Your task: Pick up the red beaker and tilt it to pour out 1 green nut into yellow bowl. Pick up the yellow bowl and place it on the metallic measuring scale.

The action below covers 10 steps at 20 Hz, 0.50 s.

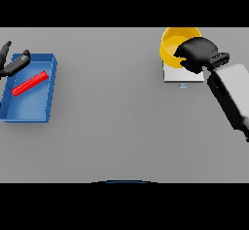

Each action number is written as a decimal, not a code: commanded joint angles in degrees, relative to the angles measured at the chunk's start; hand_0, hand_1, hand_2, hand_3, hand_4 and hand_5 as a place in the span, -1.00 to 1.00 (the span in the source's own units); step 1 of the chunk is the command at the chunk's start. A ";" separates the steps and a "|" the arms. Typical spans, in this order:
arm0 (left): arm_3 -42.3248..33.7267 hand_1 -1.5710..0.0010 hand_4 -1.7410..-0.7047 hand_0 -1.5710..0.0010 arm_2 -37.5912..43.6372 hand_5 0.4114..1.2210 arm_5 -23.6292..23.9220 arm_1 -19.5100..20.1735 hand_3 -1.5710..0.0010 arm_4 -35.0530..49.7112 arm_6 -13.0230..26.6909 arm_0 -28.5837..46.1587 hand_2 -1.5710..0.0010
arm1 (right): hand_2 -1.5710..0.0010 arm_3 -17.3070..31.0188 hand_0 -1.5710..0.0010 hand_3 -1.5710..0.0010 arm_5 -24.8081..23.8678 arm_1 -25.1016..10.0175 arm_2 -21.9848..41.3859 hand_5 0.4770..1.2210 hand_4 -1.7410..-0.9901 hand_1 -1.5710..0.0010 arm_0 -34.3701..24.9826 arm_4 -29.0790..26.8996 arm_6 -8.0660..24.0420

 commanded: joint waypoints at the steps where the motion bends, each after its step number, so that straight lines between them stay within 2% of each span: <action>1: -0.38 1.00 0.71 1.00 -0.11 -0.12 0.27 0.00 1.00 -0.24 0.47 0.23 1.00 | -0.95 1.88 -1.00 -0.48 -0.75 0.70 -0.10 1.00 -1.00 -1.00 -0.68 0.21 0.51; 5: 0.24 1.00 0.69 1.00 -0.46 -0.07 -0.08 -0.04 1.00 -0.51 1.46 -0.96 1.00 | -0.85 9.93 -1.00 -0.58 -3.74 1.38 -0.88 1.00 -1.00 -1.00 -2.17 0.33 -1.69; 10: 0.73 1.00 0.70 1.00 -0.66 -0.02 0.35 -0.03 1.00 -1.19 1.43 -0.91 1.00 | -0.76 14.34 -1.00 -0.75 -5.28 2.40 -1.26 1.00 -1.00 -1.00 -2.46 -0.05 -2.93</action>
